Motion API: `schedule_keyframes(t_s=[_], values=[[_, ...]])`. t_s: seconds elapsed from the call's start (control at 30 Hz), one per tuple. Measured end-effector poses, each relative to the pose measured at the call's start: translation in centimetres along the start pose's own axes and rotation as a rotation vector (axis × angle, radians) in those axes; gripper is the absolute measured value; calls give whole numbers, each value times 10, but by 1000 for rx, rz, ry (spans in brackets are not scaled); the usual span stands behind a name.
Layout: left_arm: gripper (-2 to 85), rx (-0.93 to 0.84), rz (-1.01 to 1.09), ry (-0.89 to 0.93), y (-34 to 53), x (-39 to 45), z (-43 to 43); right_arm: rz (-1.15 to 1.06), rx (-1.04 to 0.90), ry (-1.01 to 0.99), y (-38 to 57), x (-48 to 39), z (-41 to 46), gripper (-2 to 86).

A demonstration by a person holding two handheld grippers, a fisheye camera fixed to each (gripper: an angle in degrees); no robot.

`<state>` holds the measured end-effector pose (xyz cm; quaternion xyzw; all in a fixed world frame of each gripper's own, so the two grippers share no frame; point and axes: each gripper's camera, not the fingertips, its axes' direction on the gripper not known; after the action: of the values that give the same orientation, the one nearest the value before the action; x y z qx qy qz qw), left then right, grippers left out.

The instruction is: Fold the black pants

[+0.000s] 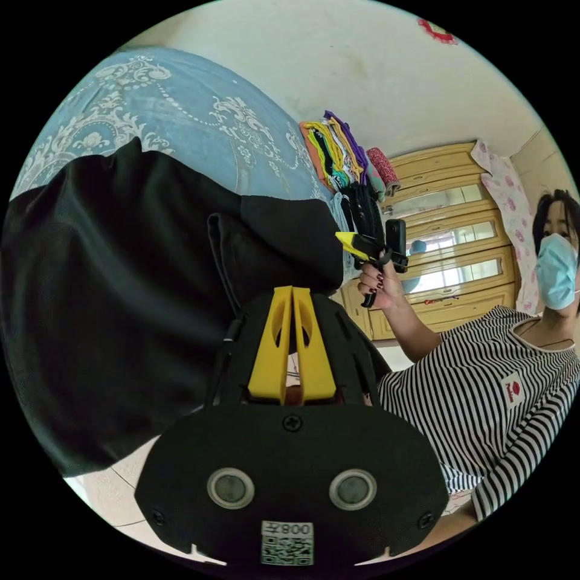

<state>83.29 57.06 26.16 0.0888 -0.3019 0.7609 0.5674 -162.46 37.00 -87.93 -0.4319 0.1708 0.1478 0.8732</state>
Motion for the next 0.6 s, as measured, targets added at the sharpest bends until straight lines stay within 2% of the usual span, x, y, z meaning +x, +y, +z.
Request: schedule_keyframes(t_s=[0.13, 0.27, 0.4, 0.53, 0.6], values=[[1, 89, -17, 12, 25, 1, -20, -202, -204, -9, -7, -56, 51, 49], [2, 133, -11, 27, 39, 11, -23, -214, -390, 97, 1, -67, 107, 52], [2, 47, -12, -63, 39, 17, -4, -170, -351, 56, 1, -69, 105, 41], [1, -96, -55, -252, 41, 20, 20, -179, -260, 95, -5, -77, 71, 30], [1, -83, -70, -247, 43, 26, 18, -181, -241, 138, -4, -75, 60, 26]])
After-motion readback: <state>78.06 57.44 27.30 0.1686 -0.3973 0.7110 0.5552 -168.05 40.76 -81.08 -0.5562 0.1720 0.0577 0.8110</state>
